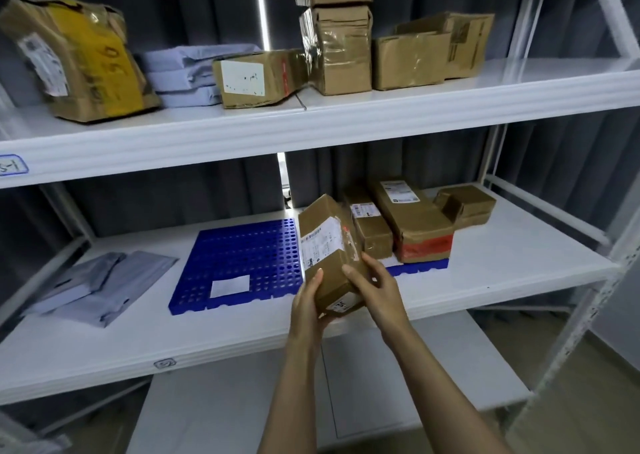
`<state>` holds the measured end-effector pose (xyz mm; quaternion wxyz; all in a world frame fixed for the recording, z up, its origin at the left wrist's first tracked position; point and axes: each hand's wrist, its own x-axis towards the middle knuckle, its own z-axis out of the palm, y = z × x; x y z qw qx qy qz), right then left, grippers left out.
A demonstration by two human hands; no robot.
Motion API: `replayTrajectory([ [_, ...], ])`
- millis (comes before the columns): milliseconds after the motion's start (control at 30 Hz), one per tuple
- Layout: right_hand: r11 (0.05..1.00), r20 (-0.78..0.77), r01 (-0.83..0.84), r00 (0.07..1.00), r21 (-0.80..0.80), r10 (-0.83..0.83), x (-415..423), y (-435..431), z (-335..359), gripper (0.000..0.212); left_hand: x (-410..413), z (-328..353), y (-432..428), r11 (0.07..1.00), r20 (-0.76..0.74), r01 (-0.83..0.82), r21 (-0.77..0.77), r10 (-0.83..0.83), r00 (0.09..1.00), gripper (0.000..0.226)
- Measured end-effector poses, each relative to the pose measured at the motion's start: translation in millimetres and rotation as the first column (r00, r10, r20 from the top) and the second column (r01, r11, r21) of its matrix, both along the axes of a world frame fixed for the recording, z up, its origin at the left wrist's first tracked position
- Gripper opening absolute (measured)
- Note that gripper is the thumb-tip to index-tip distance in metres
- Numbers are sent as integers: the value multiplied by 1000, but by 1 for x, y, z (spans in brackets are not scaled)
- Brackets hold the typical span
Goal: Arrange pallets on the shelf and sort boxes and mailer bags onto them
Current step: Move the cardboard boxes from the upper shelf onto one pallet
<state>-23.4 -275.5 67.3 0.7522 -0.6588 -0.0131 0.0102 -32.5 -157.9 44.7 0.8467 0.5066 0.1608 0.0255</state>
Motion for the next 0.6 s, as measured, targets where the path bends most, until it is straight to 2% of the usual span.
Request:
replayTrajectory([
  [133, 992, -19, -54, 998, -116, 52, 11, 3, -3, 44, 6, -8, 1, 972, 35, -189, 140, 186, 982, 46],
  [300, 978, -25, -108, 994, -178, 105, 31, 10, -5, 33, 19, -9, 0, 964, 74, -229, 132, 221, 973, 39],
  [600, 945, 39, 88, 996, -314, -80, 76, 8, -10, 28, 83, -1, -7, 900, 54, -251, 358, 248, 967, 49],
])
